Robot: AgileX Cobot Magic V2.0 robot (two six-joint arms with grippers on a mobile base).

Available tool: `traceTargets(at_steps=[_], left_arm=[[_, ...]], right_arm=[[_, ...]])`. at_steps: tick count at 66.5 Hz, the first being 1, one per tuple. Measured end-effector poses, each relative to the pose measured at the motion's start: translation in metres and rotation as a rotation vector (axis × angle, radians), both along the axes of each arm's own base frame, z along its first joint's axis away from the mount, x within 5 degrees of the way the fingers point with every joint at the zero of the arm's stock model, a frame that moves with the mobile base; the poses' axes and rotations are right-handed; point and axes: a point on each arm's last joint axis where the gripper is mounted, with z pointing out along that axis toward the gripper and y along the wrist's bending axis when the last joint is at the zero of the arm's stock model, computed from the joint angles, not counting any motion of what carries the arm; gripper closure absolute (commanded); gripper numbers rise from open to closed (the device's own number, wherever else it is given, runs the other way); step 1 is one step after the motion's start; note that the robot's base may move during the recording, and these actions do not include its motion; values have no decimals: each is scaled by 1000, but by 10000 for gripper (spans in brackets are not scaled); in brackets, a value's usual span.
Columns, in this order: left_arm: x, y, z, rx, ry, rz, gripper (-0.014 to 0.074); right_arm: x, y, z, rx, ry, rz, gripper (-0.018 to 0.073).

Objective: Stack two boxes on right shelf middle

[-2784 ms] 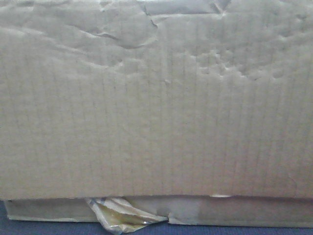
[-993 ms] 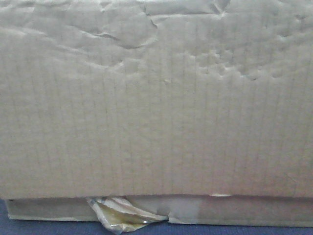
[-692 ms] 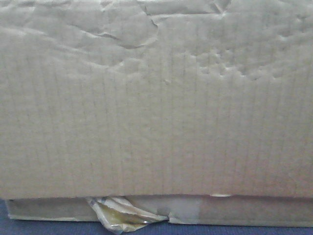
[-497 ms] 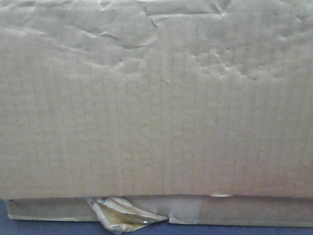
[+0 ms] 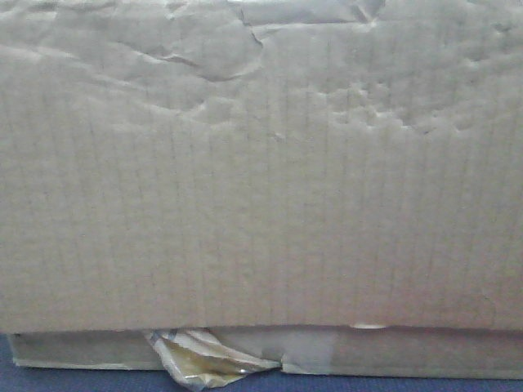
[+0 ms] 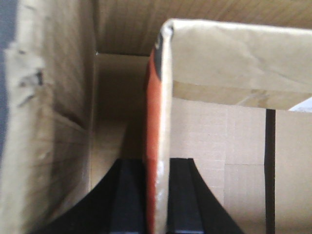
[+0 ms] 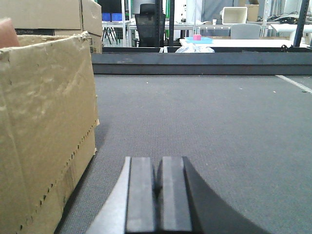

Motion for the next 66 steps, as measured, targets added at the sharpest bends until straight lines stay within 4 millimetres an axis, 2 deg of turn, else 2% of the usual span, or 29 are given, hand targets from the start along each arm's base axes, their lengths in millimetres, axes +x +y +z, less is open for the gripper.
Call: traceTargets(at_steps=[25,31,40,47,53,66], left_arm=[[0,0,-1,2,3,0,697],[0,0,-1,2,3,0,604],[0,-2,4,-16,-2,-11,385],[0,-6,11,-32,-17,-21,290],[-1,-8,16,-40,-32,-29,257],[-2,-8,30,-47,-42,-31,256]], right_arm=[[0,0,0,0,0,0,721],[0,0,0,0,0,0,721],[0,0,0,0,0,0,721],[0,0,0,0,0,0,721],[0,0,0,0,0,0,721],[0,0,0,0,0,0,721]])
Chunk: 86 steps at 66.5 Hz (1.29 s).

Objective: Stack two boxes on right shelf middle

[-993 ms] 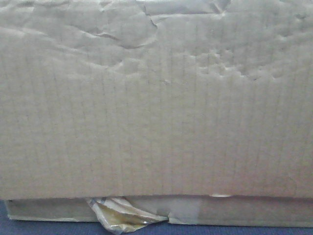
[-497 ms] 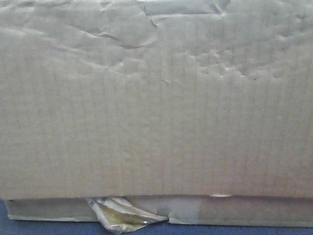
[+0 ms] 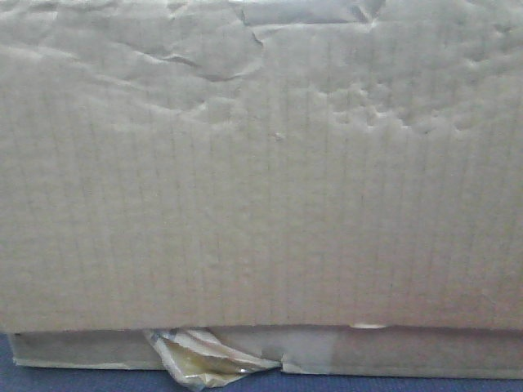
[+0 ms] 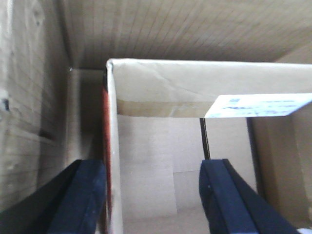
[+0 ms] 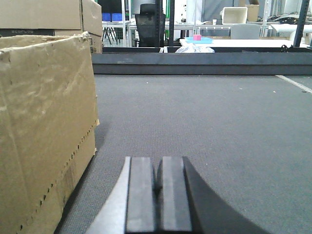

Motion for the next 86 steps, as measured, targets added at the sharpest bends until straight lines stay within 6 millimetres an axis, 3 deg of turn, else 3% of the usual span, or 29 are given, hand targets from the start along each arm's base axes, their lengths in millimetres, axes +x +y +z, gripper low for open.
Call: traceTargets(at_steps=[9,24,35,49,67,86], left_arm=[[-6,7,23,12,-24,8,256],[-26,37,64,128,-107,30,258],[-26,59,71,130,-93,37,258],[-20,73,56,89,3,17,258],[-25,61,22,111,119,-39,258],[-30,62,-17,144,251,-4,258]], right_arm=[[0,0,0,0,0,0,721],[0,0,0,0,0,0,721],[0,0,0,0,0,0,721],[0,0,0,0,0,0,721],[0,0,0,0,0,0,721],[0,0,0,0,0,0,721]])
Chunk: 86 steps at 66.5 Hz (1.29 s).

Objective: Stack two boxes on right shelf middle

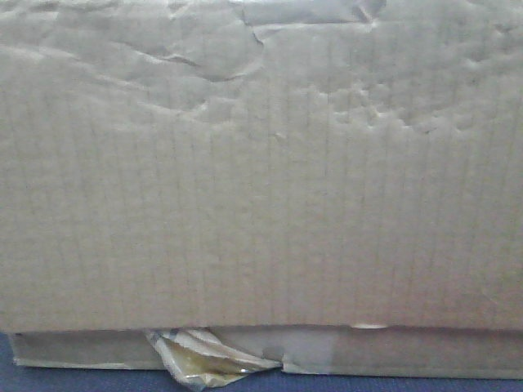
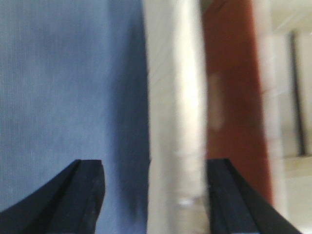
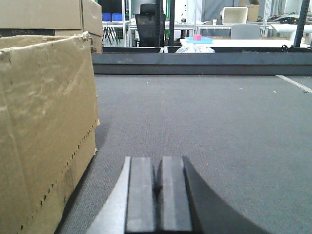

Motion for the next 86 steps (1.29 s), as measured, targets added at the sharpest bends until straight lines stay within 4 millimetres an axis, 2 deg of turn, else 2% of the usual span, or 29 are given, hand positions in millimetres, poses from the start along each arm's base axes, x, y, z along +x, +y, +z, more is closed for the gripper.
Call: traceTargets(at_steps=[13,50,63,86], left_arm=[[4,-3,-8,-4,23,3,258],[12,-7,-13,-18,-6,-3,258],[19,-10,-7,-20,-20,-2,258],[18,-7,-5,11,-6,2,258]], right_arm=[[0,0,0,0,0,0,721],[0,0,0,0,0,0,721],[0,0,0,0,0,0,721],[0,0,0,0,0,0,721]])
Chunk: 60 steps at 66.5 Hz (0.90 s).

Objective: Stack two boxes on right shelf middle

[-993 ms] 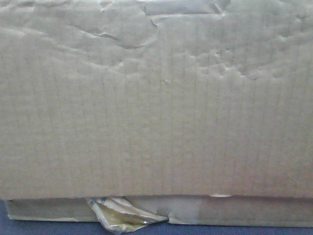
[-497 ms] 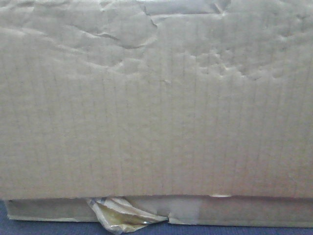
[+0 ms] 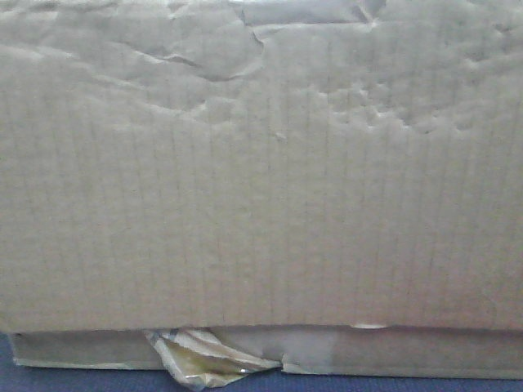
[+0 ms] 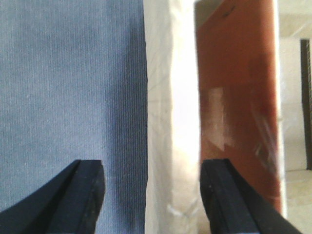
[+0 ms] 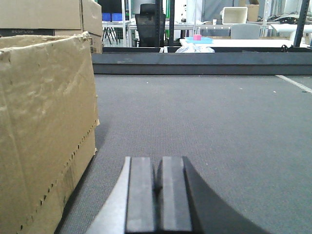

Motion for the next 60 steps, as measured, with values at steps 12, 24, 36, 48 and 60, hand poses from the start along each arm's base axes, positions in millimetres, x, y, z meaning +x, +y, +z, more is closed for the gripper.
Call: traceTargets(at_steps=[12,24,36,48,60], left_arm=[[0,0,0,3,1,0,258],[0,0,0,2,0,0,258],[0,0,0,2,0,0,258],[0,0,0,2,0,0,258],[0,0,0,2,0,0,258]], right_arm=[[-1,0,13,-8,-95,2,721],[-14,1,61,93,-44,-3,721],[-11,0,103,144,267,-31,721],[12,-3,123,63,557,-22,721],[32,-3,125,67,652,-13,721]])
